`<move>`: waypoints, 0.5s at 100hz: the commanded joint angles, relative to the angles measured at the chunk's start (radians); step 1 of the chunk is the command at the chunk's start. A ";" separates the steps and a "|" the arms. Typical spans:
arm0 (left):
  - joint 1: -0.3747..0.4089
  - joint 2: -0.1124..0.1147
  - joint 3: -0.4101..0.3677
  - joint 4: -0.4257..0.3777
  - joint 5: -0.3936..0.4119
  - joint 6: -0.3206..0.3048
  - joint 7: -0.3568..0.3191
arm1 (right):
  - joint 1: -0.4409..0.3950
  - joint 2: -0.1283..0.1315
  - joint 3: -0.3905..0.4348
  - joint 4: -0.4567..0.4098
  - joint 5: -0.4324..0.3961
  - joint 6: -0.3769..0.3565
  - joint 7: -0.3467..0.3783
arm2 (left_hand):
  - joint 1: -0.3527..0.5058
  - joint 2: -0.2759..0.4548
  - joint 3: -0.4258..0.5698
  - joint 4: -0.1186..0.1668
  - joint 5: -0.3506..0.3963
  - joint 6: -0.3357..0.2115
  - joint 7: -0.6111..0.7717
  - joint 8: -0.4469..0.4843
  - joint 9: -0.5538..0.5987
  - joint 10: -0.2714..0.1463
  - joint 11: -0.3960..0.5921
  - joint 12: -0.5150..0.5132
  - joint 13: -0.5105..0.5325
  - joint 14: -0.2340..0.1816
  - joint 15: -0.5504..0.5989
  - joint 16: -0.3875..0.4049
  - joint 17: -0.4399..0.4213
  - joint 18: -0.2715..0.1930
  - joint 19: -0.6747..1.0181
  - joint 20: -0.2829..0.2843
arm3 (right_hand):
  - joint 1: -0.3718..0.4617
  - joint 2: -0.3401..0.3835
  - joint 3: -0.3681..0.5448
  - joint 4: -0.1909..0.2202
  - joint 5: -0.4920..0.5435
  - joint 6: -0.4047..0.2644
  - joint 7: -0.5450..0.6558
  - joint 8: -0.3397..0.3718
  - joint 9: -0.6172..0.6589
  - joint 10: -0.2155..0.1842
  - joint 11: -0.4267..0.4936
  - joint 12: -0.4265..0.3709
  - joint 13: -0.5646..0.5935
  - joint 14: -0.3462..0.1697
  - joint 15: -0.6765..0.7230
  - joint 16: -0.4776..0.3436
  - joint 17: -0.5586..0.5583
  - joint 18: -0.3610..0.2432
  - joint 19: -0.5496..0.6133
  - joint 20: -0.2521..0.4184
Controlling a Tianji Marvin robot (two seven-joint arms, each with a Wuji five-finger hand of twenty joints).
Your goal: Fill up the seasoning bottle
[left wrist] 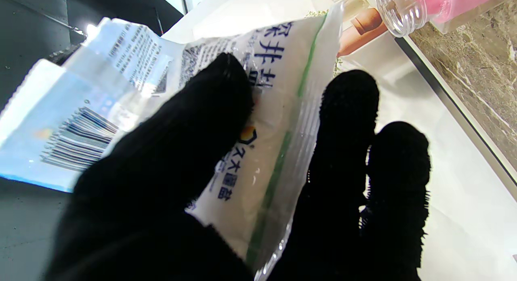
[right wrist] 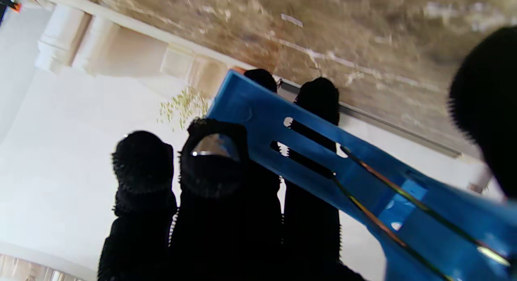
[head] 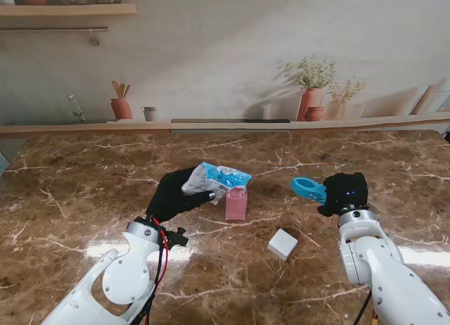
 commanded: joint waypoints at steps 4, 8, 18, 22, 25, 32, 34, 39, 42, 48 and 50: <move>0.008 0.001 -0.003 -0.014 0.003 -0.007 0.002 | 0.012 0.000 -0.025 0.053 0.019 0.016 0.031 | 0.127 0.132 0.185 0.025 0.171 -0.152 0.176 0.087 0.029 -0.071 0.045 0.010 0.038 -0.012 0.024 0.009 -0.001 0.001 0.022 0.018 | 0.150 0.148 0.025 0.013 0.041 -0.154 0.618 0.162 0.113 -0.174 0.768 0.153 -0.081 -0.055 -0.058 -0.008 -0.061 -0.005 -0.043 0.009; 0.010 0.002 -0.005 -0.016 0.005 -0.009 0.002 | 0.022 0.002 -0.039 0.068 0.019 0.022 0.040 | 0.127 0.132 0.184 0.025 0.170 -0.153 0.176 0.087 0.029 -0.071 0.046 0.010 0.038 -0.012 0.023 0.009 -0.001 0.000 0.022 0.018 | 0.152 0.160 0.010 -0.017 -0.018 -0.146 0.597 0.148 0.070 -0.177 0.745 0.162 -0.122 -0.058 -0.082 -0.010 -0.090 -0.009 -0.065 0.003; 0.014 0.002 -0.009 -0.019 0.008 -0.012 0.002 | 0.048 0.006 -0.076 0.106 0.016 0.048 0.060 | 0.127 0.133 0.185 0.025 0.169 -0.154 0.176 0.086 0.029 -0.073 0.045 0.010 0.040 -0.014 0.024 0.009 -0.001 -0.002 0.022 0.018 | 0.156 0.198 -0.024 -0.050 -0.157 -0.124 0.554 0.126 -0.039 -0.179 0.710 0.164 -0.213 -0.061 -0.132 -0.020 -0.156 -0.017 -0.116 -0.010; 0.015 0.003 -0.010 -0.020 0.009 -0.013 0.003 | 0.058 0.008 -0.091 0.118 0.014 0.063 0.074 | 0.126 0.132 0.185 0.025 0.169 -0.153 0.176 0.086 0.030 -0.071 0.046 0.010 0.040 -0.015 0.024 0.008 0.000 -0.003 0.022 0.018 | 0.161 0.218 -0.045 -0.049 -0.210 -0.111 0.542 0.104 -0.078 -0.175 0.706 0.163 -0.242 -0.060 -0.144 -0.024 -0.177 -0.017 -0.133 -0.013; 0.015 0.003 -0.011 -0.020 0.009 -0.014 0.003 | 0.064 0.009 -0.101 0.125 0.014 0.073 0.088 | 0.126 0.131 0.184 0.025 0.169 -0.154 0.177 0.085 0.030 -0.072 0.046 0.010 0.040 -0.014 0.024 0.008 0.000 -0.003 0.022 0.018 | 0.153 0.237 -0.052 -0.045 -0.264 -0.094 0.524 0.091 -0.121 -0.172 0.697 0.161 -0.280 -0.057 -0.159 -0.028 -0.207 -0.020 -0.152 -0.017; 0.016 0.003 -0.012 -0.020 0.011 -0.016 0.004 | 0.080 0.011 -0.126 0.148 0.012 0.092 0.105 | 0.126 0.132 0.185 0.025 0.169 -0.155 0.177 0.085 0.030 -0.071 0.045 0.009 0.040 -0.014 0.024 0.008 0.000 -0.002 0.022 0.018 | 0.141 0.277 -0.071 -0.009 -0.354 -0.066 0.520 0.067 -0.197 -0.170 0.696 0.153 -0.339 -0.054 -0.183 -0.037 -0.244 -0.023 -0.183 -0.021; 0.017 0.003 -0.012 -0.020 0.011 -0.017 0.004 | 0.084 0.012 -0.133 0.152 0.012 0.095 0.114 | 0.126 0.132 0.185 0.025 0.169 -0.154 0.178 0.085 0.031 -0.072 0.046 0.010 0.040 -0.014 0.024 0.008 0.000 -0.002 0.022 0.018 | 0.128 0.306 -0.081 0.017 -0.399 -0.050 0.514 0.059 -0.239 -0.166 0.690 0.147 -0.373 -0.051 -0.200 -0.044 -0.265 -0.026 -0.201 -0.024; 0.018 0.003 -0.013 -0.021 0.010 -0.016 0.004 | 0.093 0.014 -0.150 0.162 0.011 0.106 0.137 | 0.126 0.131 0.185 0.025 0.169 -0.154 0.178 0.085 0.030 -0.070 0.045 0.010 0.040 -0.014 0.024 0.008 0.000 -0.002 0.022 0.018 | 0.105 0.344 -0.093 0.075 -0.470 -0.025 0.503 0.058 -0.306 -0.163 0.684 0.138 -0.426 -0.049 -0.220 -0.053 -0.293 -0.030 -0.224 -0.028; 0.018 0.003 -0.012 -0.023 0.011 -0.015 0.005 | 0.099 0.015 -0.160 0.169 0.008 0.113 0.148 | 0.126 0.132 0.185 0.025 0.169 -0.154 0.178 0.085 0.030 -0.070 0.045 0.010 0.040 -0.014 0.024 0.008 0.000 -0.002 0.022 0.018 | 0.100 0.362 -0.113 0.087 -0.519 -0.006 0.484 0.051 -0.351 -0.160 0.679 0.129 -0.456 -0.049 -0.233 -0.060 -0.306 -0.031 -0.239 -0.032; 0.019 0.003 -0.012 -0.027 0.010 -0.012 0.003 | 0.108 0.016 -0.177 0.177 0.011 0.125 0.175 | 0.126 0.133 0.185 0.025 0.169 -0.152 0.177 0.084 0.030 -0.069 0.045 0.010 0.040 -0.013 0.024 0.007 0.000 -0.002 0.022 0.019 | 0.090 0.401 -0.159 0.098 -0.622 0.031 0.443 0.032 -0.448 -0.150 0.664 0.111 -0.526 -0.045 -0.260 -0.073 -0.332 -0.041 -0.265 -0.036; 0.020 0.003 -0.012 -0.027 0.010 -0.011 0.002 | 0.110 0.016 -0.183 0.179 0.012 0.131 0.183 | 0.126 0.132 0.185 0.025 0.169 -0.152 0.177 0.084 0.030 -0.069 0.045 0.010 0.040 -0.013 0.024 0.007 0.000 -0.002 0.022 0.019 | 0.087 0.419 -0.184 0.104 -0.657 0.044 0.425 0.023 -0.483 -0.149 0.658 0.102 -0.548 -0.047 -0.269 -0.078 -0.341 -0.046 -0.275 -0.037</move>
